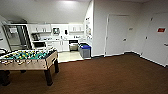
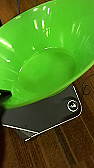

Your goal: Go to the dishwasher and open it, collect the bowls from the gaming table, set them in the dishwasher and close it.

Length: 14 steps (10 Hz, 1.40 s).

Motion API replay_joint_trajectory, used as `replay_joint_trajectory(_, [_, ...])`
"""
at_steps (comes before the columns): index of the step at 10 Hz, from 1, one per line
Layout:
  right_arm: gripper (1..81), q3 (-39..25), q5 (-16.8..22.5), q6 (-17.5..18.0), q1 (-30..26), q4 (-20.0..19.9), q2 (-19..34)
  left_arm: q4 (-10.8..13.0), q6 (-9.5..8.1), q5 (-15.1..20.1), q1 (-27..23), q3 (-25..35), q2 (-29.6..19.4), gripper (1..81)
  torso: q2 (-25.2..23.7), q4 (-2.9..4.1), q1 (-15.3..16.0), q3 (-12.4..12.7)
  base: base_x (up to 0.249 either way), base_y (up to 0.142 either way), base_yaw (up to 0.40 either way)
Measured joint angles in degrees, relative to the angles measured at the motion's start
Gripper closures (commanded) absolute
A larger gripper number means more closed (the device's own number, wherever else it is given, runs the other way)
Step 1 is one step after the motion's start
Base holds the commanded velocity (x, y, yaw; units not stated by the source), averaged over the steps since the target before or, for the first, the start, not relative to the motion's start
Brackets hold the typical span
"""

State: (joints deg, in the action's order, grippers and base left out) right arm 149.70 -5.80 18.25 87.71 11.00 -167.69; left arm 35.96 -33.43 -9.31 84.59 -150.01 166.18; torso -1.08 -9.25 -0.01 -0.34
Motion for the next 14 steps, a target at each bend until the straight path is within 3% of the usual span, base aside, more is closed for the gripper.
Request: replay_joint_trajectory(14, [81.1, 0.0, -0.15, 0.0, 0.05, 0.0, -0.15, 0.02, 0.0, 0.0, 0.06, 0.09, 0.05, 81.1, 0.0, 0.0, 0.01, 0.0, 0.115, 0.0, 0.0])
